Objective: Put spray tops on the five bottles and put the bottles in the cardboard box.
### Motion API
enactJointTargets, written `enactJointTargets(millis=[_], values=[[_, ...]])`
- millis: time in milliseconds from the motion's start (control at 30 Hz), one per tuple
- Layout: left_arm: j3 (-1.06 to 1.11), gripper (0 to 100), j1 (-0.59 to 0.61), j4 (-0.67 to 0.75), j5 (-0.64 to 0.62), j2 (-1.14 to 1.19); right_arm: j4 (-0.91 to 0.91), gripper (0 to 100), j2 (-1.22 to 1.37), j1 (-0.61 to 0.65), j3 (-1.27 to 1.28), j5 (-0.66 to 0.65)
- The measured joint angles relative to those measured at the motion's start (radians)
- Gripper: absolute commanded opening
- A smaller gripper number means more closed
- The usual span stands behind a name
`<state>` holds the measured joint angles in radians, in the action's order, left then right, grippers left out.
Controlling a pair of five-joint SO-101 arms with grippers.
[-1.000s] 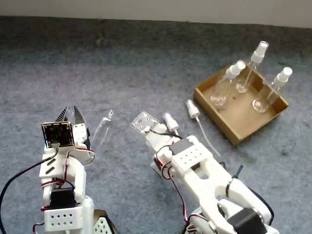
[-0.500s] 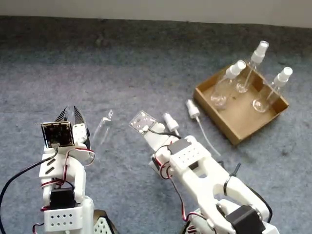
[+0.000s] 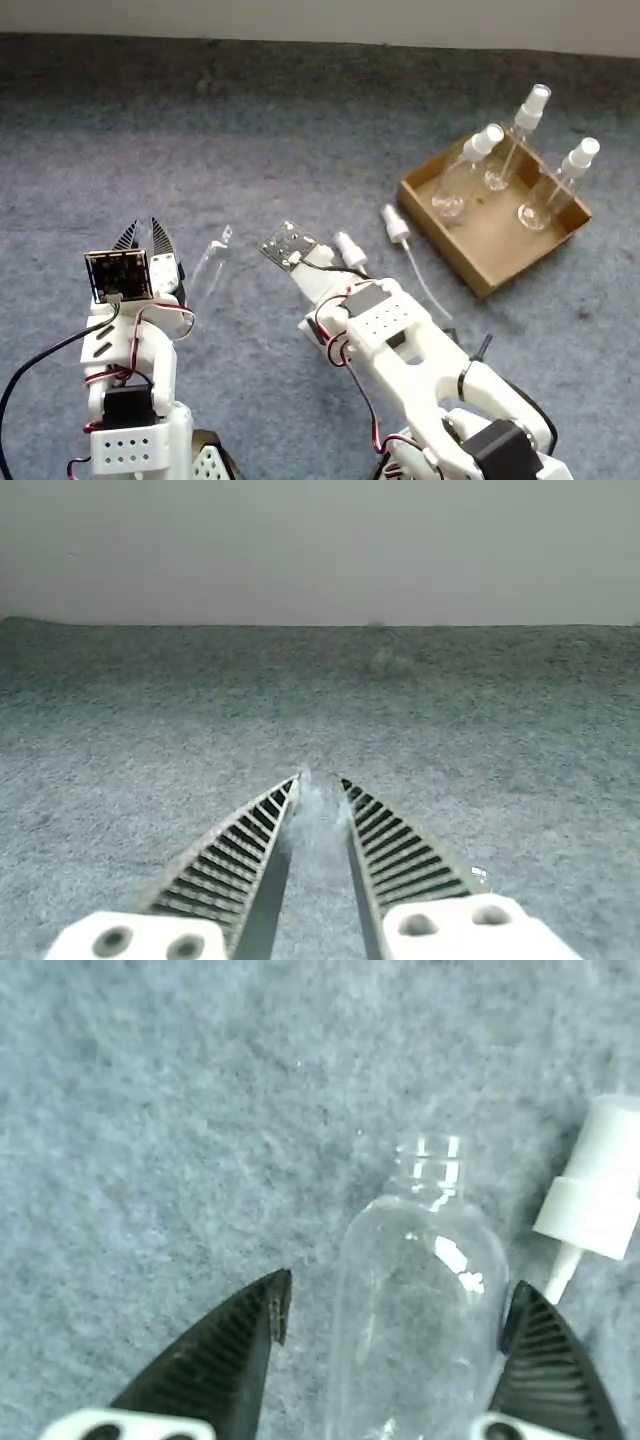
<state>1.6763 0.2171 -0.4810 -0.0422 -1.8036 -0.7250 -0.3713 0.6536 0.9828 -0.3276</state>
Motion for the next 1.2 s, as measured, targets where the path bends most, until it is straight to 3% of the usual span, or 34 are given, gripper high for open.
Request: enactJointTargets(millis=[200, 400, 600, 733, 933, 1200], values=[[0.0, 0, 0.0, 0.0, 0.0, 0.0, 0.002, 29.2, 0.138, -0.041, -0.029, -0.003], [0.0, 0, 0.0, 0.0, 0.0, 0.0, 0.0, 21.1, 0.169, -0.048, -0.052, -0.006], [0.0, 0, 0.0, 0.0, 0.0, 0.0, 0.0, 20.6, 0.167, -0.048, -0.052, -0.006], [0.0, 0, 0.0, 0.0, 0.0, 0.0, 0.0, 19.5, 0.054, -0.057, -0.051, -0.005], [0.0, 0, 0.0, 0.0, 0.0, 0.0, -0.028, 10.1, -0.272, -0.083, 0.037, -0.003], [0.0, 0, -0.069, 0.0, 0.0, 0.0, -0.109, 10.1, -0.635, -0.196, 0.127, -0.003]])
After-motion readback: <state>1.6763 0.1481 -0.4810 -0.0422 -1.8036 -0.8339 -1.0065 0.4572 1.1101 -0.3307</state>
